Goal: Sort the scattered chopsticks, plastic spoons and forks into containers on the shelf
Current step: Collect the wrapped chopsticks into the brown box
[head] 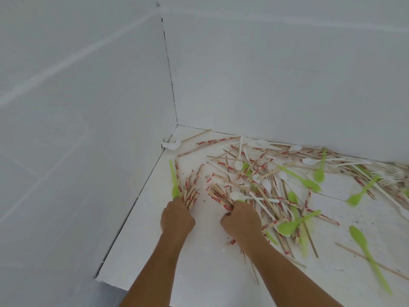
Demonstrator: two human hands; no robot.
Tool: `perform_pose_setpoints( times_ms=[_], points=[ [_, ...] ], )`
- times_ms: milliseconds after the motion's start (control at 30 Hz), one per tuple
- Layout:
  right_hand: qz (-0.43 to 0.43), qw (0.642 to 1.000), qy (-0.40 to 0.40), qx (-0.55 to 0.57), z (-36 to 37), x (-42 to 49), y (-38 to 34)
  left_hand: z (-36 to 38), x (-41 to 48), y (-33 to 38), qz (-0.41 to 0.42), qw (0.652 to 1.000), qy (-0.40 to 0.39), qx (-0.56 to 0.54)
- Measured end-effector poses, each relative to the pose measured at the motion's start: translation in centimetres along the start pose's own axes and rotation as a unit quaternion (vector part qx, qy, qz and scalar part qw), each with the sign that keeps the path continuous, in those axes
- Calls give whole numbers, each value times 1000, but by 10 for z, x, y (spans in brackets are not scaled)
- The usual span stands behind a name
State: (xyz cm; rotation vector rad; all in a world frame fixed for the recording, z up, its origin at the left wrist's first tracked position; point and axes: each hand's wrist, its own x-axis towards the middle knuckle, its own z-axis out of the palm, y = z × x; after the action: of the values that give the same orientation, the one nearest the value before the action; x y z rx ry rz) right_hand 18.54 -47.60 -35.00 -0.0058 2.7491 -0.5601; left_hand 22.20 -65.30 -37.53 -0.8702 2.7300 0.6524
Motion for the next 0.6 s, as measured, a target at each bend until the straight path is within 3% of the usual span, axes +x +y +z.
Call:
perform_pose_setpoints(
  times_ms=[133,267,433,533,600],
  points=[
    [-1,989,18,148,-31,-3,3,-9,-2,-9,33,997,-28,-67],
    [15,935,-13,354,-72,-7,1,-33,-19,-7,52,979,-46,-192],
    [-25,867,-36,496,-108,-15,-5,-70,-43,-1,86,900,-116,-412],
    [-96,829,-42,549,-122,-24,-13,-90,-52,11,138,876,-76,-456],
    [-151,827,-43,540,-122,-26,-15,-95,-55,18,158,860,-44,-483]
  ],
)
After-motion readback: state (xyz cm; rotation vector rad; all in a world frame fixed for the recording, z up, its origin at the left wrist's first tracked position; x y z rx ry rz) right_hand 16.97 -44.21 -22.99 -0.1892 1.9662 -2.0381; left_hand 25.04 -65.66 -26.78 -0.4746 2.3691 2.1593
